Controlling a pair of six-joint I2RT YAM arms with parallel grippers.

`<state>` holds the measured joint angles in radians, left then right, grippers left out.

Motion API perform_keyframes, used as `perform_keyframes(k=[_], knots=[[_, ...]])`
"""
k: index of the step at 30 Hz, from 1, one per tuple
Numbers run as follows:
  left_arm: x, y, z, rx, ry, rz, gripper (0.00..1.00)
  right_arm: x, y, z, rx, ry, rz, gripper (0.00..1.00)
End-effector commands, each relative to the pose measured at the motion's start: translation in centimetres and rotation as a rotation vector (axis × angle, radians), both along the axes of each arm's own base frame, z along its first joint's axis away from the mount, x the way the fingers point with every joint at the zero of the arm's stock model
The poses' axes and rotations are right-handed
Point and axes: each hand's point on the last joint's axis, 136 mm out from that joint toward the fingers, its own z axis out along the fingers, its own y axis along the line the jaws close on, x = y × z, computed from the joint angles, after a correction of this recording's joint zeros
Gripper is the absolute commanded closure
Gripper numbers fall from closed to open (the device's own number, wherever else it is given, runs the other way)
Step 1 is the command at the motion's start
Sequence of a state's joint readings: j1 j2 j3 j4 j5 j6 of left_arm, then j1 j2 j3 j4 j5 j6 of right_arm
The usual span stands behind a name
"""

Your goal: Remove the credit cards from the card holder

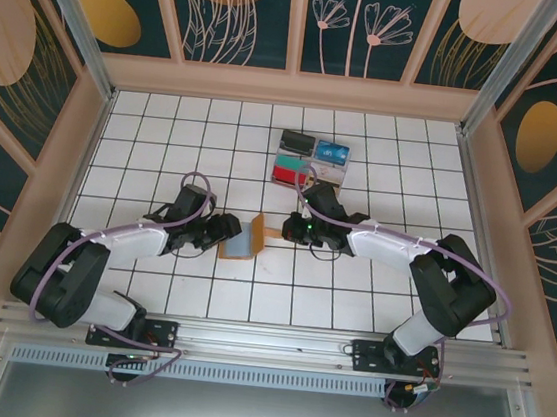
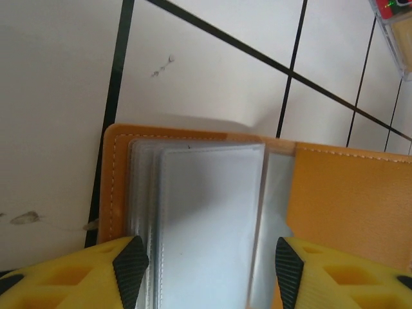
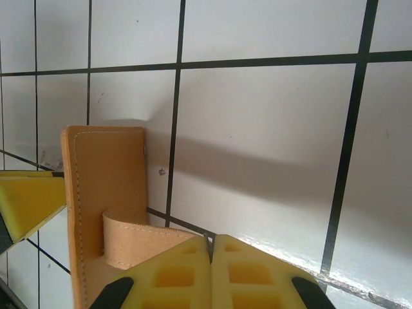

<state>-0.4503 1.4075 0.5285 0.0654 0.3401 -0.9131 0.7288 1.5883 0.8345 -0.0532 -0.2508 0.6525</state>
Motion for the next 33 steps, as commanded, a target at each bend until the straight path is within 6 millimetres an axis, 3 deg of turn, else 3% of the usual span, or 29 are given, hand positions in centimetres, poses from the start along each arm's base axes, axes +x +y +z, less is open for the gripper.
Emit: perform_keyframes(k=[1,19,24,33], knots=[[0.4,-0.2,0.0,-0.001,-0.007,-0.01,0.4,-0.3,-0.9,-1.0,-0.042,0.0,0.001,0.98],[-0.1,-3.4,2.0,-0.179,-0.032,-0.14,0.47,-0.6,-0.4,-2.0,-0.029,0.029,0.01,0.98],[0.3,-4.0,3.5,-0.218,-0.076,-0.157,0.51,-0.8,0.0,-2.0,-0.007,0.045,0.015,0.98],[0.3,-5.5,4.6,-0.354,-0.079,-0.178,0.52,-0.8,-0.5,-2.5,-0.03,0.047,0.001,0.99]])
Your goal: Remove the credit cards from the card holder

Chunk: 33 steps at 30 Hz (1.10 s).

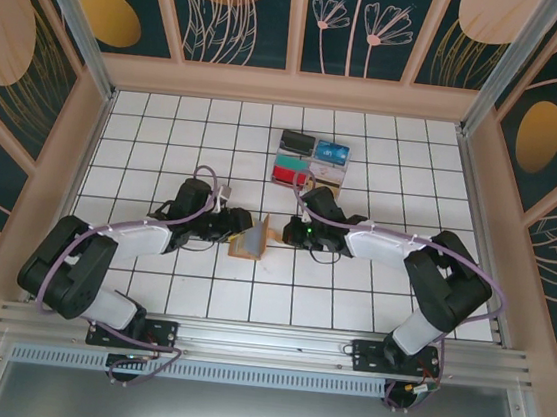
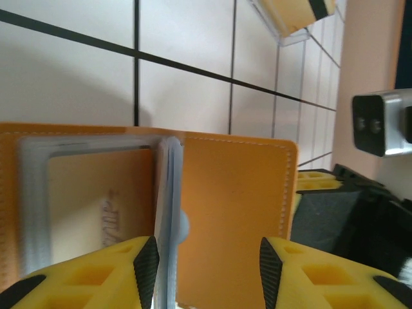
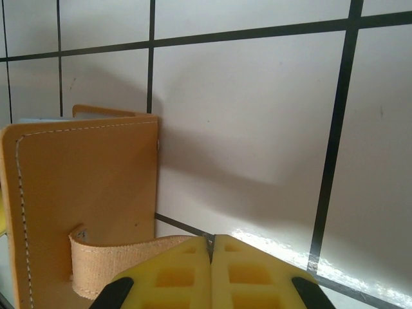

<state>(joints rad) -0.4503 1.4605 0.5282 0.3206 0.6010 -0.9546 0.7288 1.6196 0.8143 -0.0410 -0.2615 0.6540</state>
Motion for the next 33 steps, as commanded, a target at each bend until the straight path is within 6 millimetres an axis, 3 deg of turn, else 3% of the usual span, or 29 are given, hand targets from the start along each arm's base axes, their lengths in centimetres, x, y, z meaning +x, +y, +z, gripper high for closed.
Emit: perform_keyframes(k=[1,12,15,22,25,28,33], knots=[[-0.1,-1.1,1.1,-0.099,-0.008,-0.03,0.52,-0.2,-0.3,-0.8,-0.011,0.008,-0.004,0.99],[-0.8,-3.1,1.3,-0.118,-0.013,-0.079,0.53,0.0,-0.9,-0.9,-0.036,0.002,-0.026,0.98],[-1.0,-4.0,1.0,-0.126,-0.001,-0.095,0.53,0.5,-1.3,-0.4,-0.045,-0.009,-0.046,0.83],[-0.7,-6.2,1.3,-0.132,0.001,-0.131,0.52,2.3,-3.2,2.6,-0.054,-0.1,-0.148,0.53],[-0.4,-6.1,-0.1,-0.037,0.018,-0.123,0.52,3.1,-5.1,5.0,-0.039,-0.171,-0.237,0.44],[-0.2,-5.5,-1.4,0.061,0.033,-0.117,0.53,3.4,-6.6,7.5,0.024,-0.224,-0.285,0.41],[0.5,-5.7,-1.3,0.06,0.025,-0.104,0.56,3.2,-5.6,9.9,0.088,-0.251,-0.236,0.43]])
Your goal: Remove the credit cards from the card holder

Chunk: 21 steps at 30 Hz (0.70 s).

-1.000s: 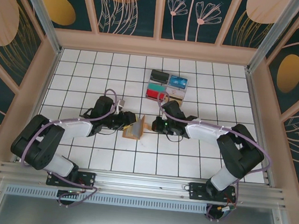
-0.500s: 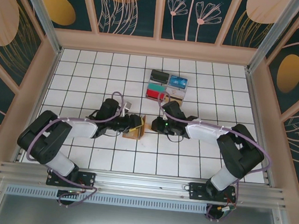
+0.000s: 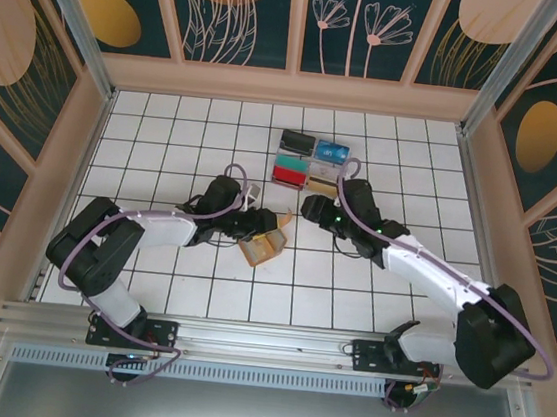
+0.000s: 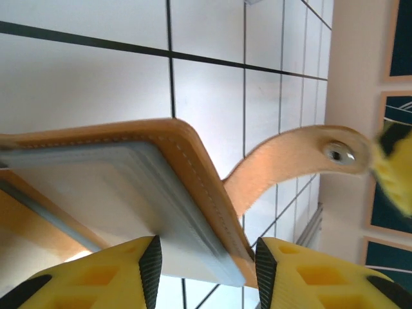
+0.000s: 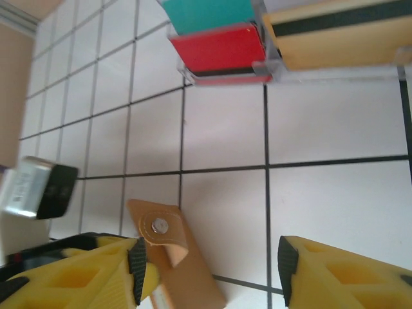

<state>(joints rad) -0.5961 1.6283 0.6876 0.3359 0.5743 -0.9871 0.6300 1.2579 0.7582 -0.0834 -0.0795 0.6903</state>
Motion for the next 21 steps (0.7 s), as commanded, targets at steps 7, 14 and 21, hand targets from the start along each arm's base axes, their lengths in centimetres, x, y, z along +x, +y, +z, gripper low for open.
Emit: perform_keyframes(k=[7,14,21], knots=[[1.7,-0.7,-0.9,0.042,0.003,0.012,0.63,-0.8,3.6,0.8,-0.017,0.007,0.112,0.52],[2.7,-1.0,-2.6,0.082,0.027,0.02,0.68,-2.0,5.2,-1.7,-0.102,0.039,0.18,0.73],[2.8,-1.0,-3.5,0.099,0.033,0.022,0.75,-2.4,5.7,-5.3,-0.159,0.105,0.221,0.79]])
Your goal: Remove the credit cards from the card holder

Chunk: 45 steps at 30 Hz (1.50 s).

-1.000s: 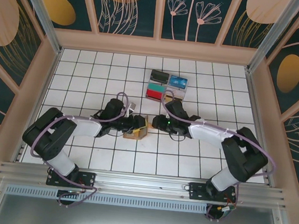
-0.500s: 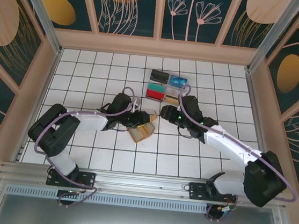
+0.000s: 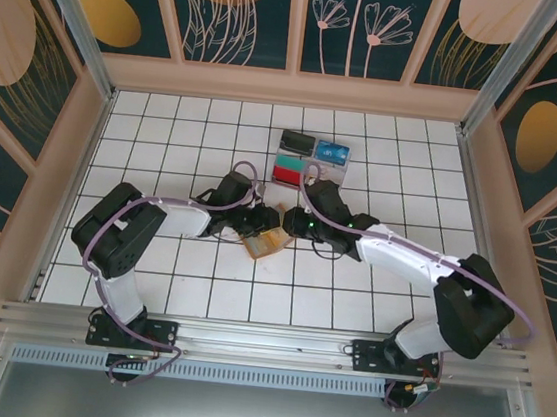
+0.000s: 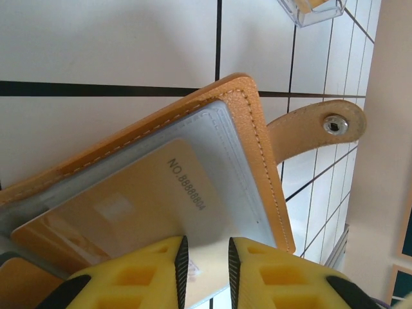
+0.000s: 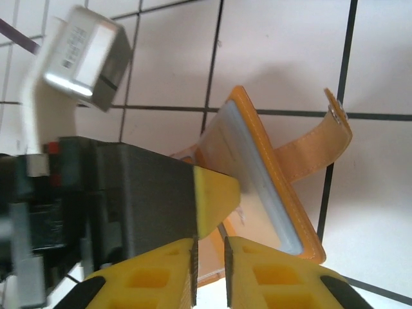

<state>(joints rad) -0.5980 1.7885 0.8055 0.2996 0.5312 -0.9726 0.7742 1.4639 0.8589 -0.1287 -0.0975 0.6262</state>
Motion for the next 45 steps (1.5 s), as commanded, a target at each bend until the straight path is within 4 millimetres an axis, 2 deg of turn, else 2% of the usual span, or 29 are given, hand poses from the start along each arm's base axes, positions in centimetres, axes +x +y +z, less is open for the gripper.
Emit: perform_keyframes(k=[1,6,13,16,19,26,33,39,45], knots=[[0.3,0.1,-0.6,0.031,-0.003,-0.001,0.78,0.3,-0.1,-1.7,-0.051,0.026,0.013,0.8],[0.6,0.4,0.1,0.054,-0.027,0.007,0.87,1.2,-0.3,-3.0,-0.043,0.055,-0.015,0.84],[0.3,0.4,3.5,-0.02,-0.079,0.023,0.85,2.0,0.4,-3.6,-0.046,0.076,0.006,0.85],[-0.4,1.2,3.5,-0.015,-0.075,0.048,0.84,2.0,0.7,-3.6,-0.047,0.082,0.021,0.84],[-1.0,2.4,2.7,0.017,-0.059,0.086,0.84,2.1,0.8,-3.8,-0.055,0.085,0.027,0.83],[-2.5,3.8,-0.9,0.097,0.022,0.1,0.85,2.8,0.5,-5.7,-0.137,0.103,0.031,0.76],[-5.1,6.8,-4.3,0.259,0.072,0.074,0.85,3.4,-1.2,-7.5,-0.263,0.104,0.007,0.67],[-5.4,7.8,-5.1,0.311,0.06,0.073,0.86,2.7,-0.6,-8.5,-0.242,0.154,0.034,0.65],[-4.7,8.5,-5.1,0.35,0.021,0.08,0.86,0.4,0.6,-9.0,-0.164,0.253,0.086,0.65]])
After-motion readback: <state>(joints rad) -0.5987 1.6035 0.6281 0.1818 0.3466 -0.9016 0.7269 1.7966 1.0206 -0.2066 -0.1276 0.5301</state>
